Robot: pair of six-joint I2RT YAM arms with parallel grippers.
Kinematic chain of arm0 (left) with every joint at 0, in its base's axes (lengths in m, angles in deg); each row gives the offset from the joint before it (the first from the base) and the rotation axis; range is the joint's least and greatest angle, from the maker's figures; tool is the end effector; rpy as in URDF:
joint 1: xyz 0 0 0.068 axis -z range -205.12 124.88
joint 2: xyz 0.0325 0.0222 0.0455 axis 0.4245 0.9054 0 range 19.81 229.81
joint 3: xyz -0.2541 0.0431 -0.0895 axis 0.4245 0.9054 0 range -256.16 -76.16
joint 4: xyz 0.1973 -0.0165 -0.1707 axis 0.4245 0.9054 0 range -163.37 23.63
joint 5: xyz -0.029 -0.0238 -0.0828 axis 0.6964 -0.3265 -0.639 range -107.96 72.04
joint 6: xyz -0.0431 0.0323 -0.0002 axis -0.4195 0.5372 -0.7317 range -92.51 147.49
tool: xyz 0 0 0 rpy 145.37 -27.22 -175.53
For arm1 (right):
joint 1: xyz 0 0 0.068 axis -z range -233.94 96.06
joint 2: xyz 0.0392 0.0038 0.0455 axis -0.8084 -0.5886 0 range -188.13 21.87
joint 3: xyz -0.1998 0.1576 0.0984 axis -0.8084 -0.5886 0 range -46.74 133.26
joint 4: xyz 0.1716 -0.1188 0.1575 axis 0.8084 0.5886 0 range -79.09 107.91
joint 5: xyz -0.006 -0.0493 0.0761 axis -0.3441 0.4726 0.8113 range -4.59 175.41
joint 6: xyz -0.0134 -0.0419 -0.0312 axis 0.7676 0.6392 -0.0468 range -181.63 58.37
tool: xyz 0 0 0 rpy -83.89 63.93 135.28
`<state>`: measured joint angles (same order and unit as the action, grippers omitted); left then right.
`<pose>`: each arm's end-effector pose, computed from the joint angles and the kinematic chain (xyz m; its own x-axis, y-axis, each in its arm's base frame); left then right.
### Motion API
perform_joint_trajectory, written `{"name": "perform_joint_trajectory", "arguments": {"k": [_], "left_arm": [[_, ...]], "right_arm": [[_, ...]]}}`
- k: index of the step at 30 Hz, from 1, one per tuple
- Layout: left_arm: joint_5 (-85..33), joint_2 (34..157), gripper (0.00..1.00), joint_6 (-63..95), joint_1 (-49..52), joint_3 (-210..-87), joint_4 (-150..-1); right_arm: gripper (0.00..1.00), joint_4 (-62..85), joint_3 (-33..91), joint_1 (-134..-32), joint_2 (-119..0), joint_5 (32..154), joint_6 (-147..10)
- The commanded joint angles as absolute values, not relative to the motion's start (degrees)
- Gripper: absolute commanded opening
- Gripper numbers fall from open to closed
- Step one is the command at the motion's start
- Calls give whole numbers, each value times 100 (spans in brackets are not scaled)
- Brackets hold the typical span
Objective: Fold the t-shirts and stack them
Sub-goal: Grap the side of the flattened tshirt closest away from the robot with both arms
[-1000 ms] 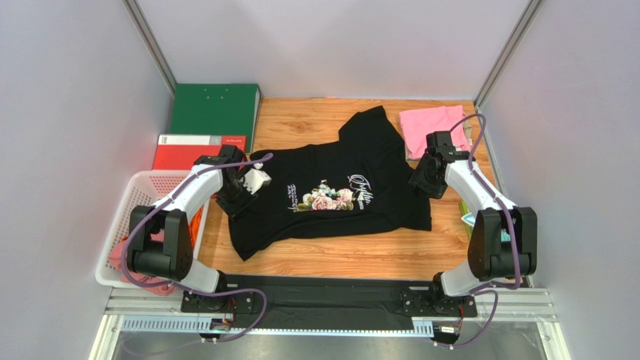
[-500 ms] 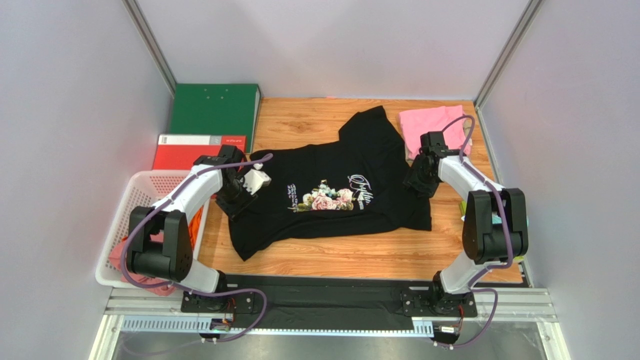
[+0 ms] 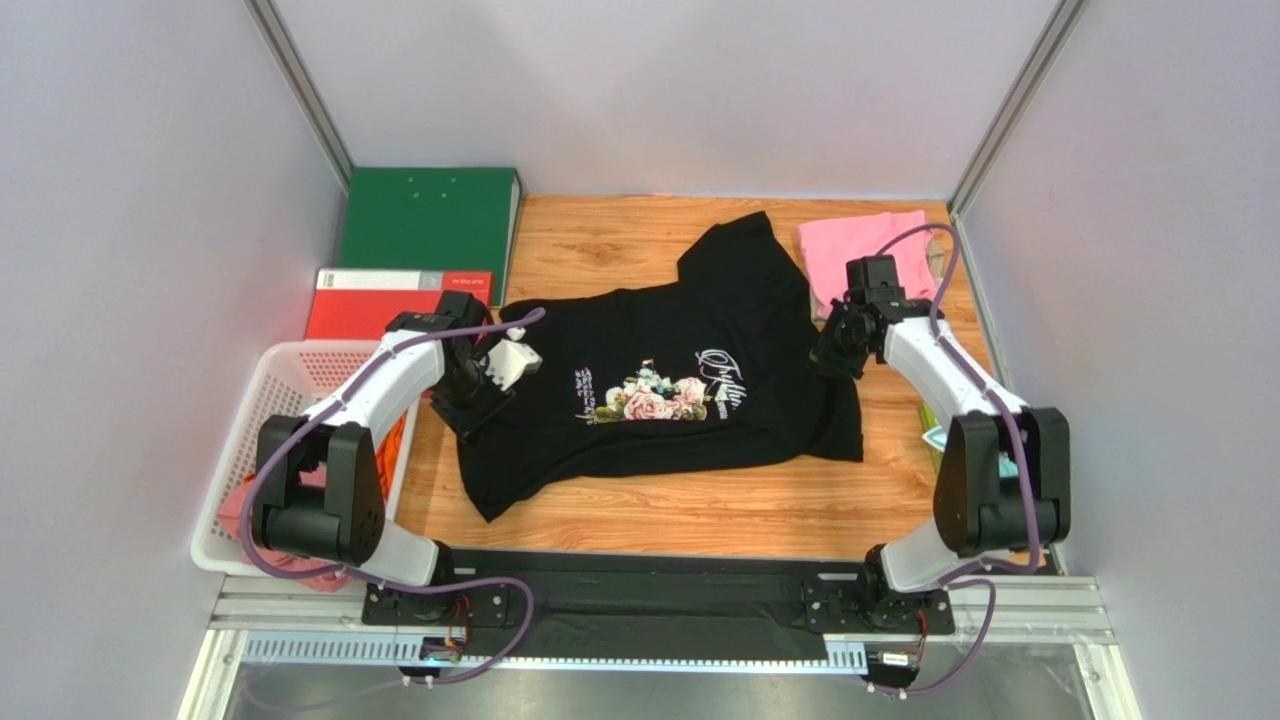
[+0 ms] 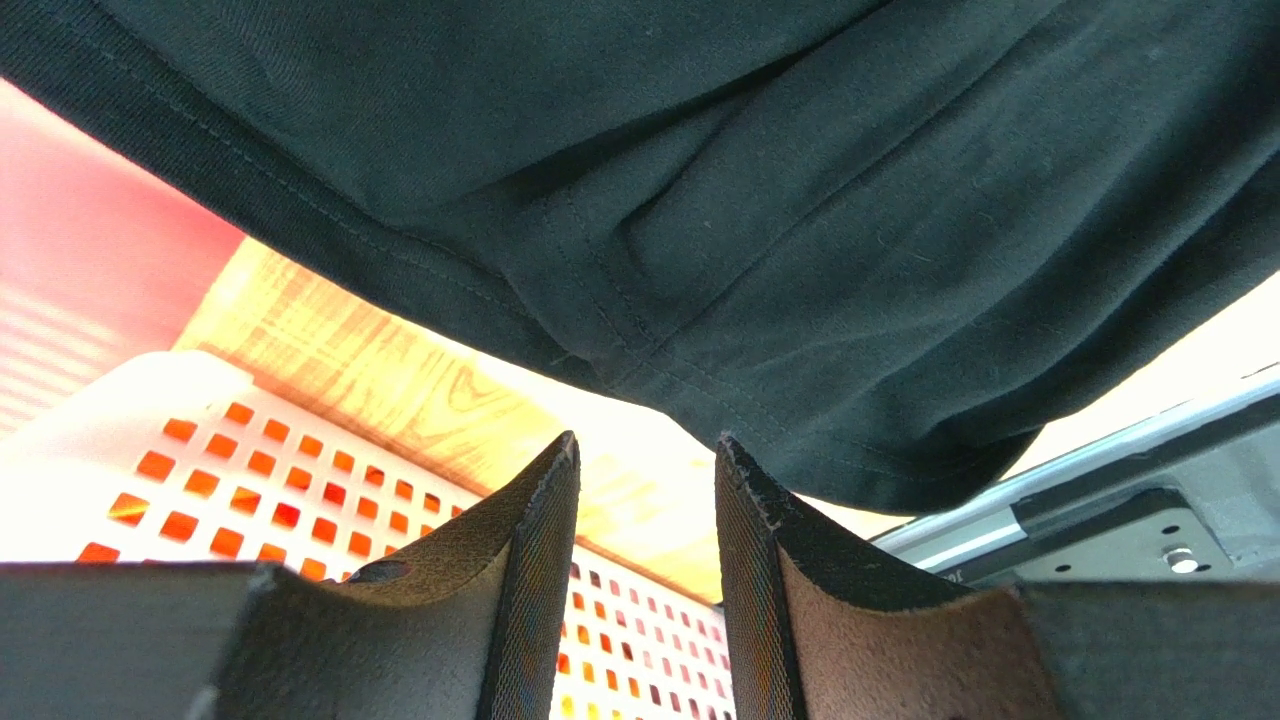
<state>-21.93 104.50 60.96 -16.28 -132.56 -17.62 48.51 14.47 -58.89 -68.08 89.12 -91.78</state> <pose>0.2477 -0.0410 0.2041 -0.7313 0.6705 -0.1246 0.6758 0.7371 -0.0002 0.3061 0.0289 0.2121 -0.8453 0.4299 -0.3172 0.3615 0.8974 0.2528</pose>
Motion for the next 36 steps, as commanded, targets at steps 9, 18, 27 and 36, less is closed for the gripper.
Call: {"name": "perform_joint_trajectory", "arguments": {"k": [9,18,27,36], "left_arm": [[-2640,9769,46,5816,-1571,-13716,-1238],[-2807,9461,47,5483,-1151,-14006,-1027],[-2289,10102,47,5508,800,-14323,-631],[-1822,10181,47,5640,1909,-13593,-1043]], "right_arm": [[0,4853,4420,-6000,-5872,9551,-9379],[0,5028,5056,-6123,-5582,9807,-9503],[0,4835,4317,-6150,-5494,9781,-9512],[0,4826,4343,-6150,-5793,9666,-9362]]}}
